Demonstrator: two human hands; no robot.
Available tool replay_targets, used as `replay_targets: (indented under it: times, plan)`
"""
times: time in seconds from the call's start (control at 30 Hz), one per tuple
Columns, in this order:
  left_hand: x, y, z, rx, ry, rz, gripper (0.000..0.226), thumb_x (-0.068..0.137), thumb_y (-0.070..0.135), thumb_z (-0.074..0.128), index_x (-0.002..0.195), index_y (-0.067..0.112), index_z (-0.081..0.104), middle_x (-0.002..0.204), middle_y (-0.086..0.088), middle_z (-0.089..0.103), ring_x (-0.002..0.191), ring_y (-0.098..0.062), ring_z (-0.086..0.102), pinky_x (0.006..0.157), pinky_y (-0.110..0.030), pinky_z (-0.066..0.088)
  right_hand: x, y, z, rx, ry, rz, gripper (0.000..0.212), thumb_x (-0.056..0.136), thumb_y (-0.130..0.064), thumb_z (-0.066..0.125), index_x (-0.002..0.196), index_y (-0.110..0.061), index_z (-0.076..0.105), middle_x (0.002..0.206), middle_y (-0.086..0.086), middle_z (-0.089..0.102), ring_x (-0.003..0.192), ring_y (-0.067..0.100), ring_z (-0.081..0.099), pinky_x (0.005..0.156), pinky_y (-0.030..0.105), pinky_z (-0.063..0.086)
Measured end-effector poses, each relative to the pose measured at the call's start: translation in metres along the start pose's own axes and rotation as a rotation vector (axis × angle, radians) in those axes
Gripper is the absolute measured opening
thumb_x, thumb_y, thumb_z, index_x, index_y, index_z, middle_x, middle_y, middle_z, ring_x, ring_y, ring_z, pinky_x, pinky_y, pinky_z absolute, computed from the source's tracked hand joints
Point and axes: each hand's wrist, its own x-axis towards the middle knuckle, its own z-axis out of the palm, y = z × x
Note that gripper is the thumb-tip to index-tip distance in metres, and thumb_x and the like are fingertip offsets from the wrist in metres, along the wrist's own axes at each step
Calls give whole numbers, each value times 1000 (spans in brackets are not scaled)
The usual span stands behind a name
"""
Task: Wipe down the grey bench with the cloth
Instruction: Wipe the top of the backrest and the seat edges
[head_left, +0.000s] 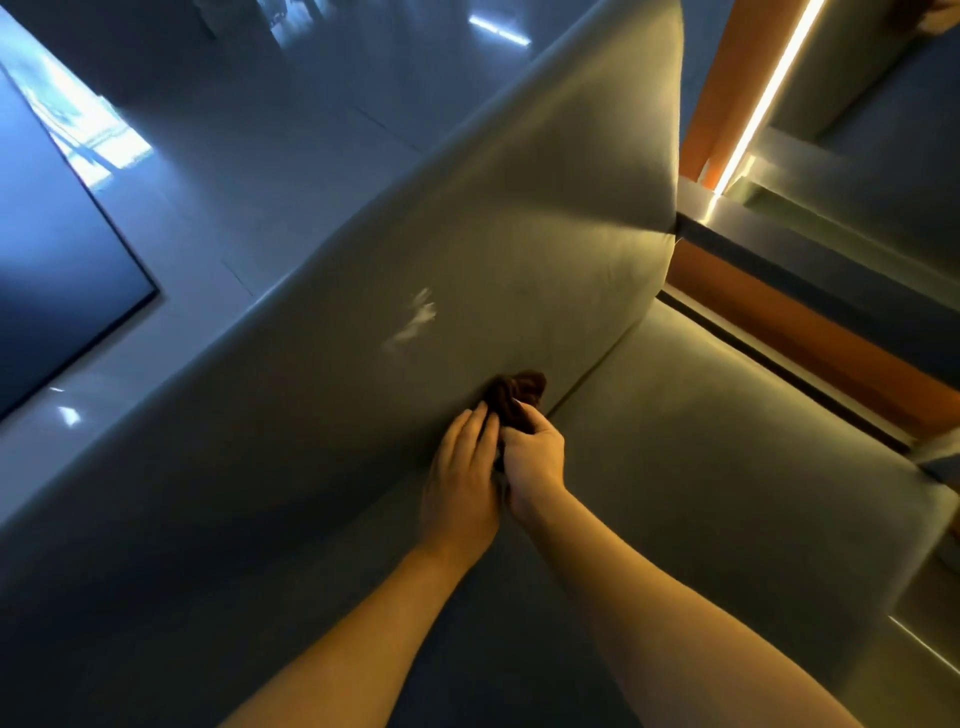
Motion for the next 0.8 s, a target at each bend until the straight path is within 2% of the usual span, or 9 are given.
replay_targets:
  times: [0.1, 0.2, 0.3, 0.37, 0.43, 0.53, 0.6, 0.67, 0.8]
  plan:
    - [-14, -8, -31, 7, 41, 8, 60, 88, 12, 52, 148, 11, 48, 158, -10, 40, 144, -29, 37, 112, -50, 42, -28, -13, 8, -127, -51, -69, 38, 89, 5, 60, 114, -20, 75, 92, 9, 75, 84, 30, 71, 60, 32, 52]
    - [-21, -16, -81, 132, 136, 82, 64, 83, 13, 54, 147, 17, 49, 161, -9, 34, 149, -30, 29, 121, -56, 19, -51, -53, 16, -69, 40, -257, 36, 90, 1, 59, 120, -16, 67, 83, 5, 64, 68, 19, 56, 44, 23, 40]
    - [-19, -24, -136, 246, 271, 58, 64, 86, 19, 54, 150, 21, 46, 167, -12, 17, 155, -32, 10, 121, -59, -8, -68, -102, 41, 60, -9, -346, 30, 94, -24, 63, 123, -19, 63, 98, 3, 64, 87, 19, 60, 57, 30, 43]
    - [-13, -32, -162, 284, 336, -18, 66, 87, 17, 58, 151, 24, 44, 168, -17, 6, 156, -36, -1, 120, -61, -9, -75, -114, 67, 30, -97, -389, 24, 95, -34, 61, 117, -24, 65, 114, 4, 66, 103, 21, 62, 75, 37, 50]
    - [-7, -42, -175, 286, 337, -90, 68, 88, 16, 63, 151, 30, 42, 168, -21, 1, 154, -41, -4, 121, -62, -5, -86, -105, 93, -103, -85, -455, 24, 94, -29, 62, 117, -22, 65, 123, 7, 61, 109, 22, 60, 93, 38, 51]
    - [-7, -53, -176, 314, 315, -73, 65, 92, 22, 67, 150, 32, 40, 166, -24, 10, 152, -45, 8, 120, -64, 10, -108, -64, 106, -212, -48, -462, 23, 92, -15, 64, 115, -17, 65, 121, 8, 62, 108, 21, 60, 93, 31, 49]
    - [-6, -54, -174, 315, 320, -57, 61, 94, 23, 62, 150, 32, 38, 165, -24, 12, 151, -45, 10, 119, -63, 12, -120, -36, 101, -318, -129, -422, 24, 85, -20, 64, 108, -21, 69, 113, 7, 68, 103, 23, 64, 93, 42, 54]
    - [-5, -53, -174, 313, 303, -51, 60, 97, 24, 55, 152, 33, 35, 165, -23, 10, 152, -44, 9, 119, -62, 10, -127, -22, 95, -306, -202, -356, 22, 83, -22, 63, 100, -31, 72, 104, 5, 71, 97, 24, 68, 88, 52, 57]
    - [-9, -54, -175, 312, 298, -56, 66, 95, 23, 59, 154, 33, 32, 166, -22, 10, 152, -43, 9, 120, -59, 7, -117, -46, 95, -190, -44, -470, 25, 87, -20, 65, 111, -25, 68, 113, 8, 68, 104, 24, 67, 95, 50, 56]
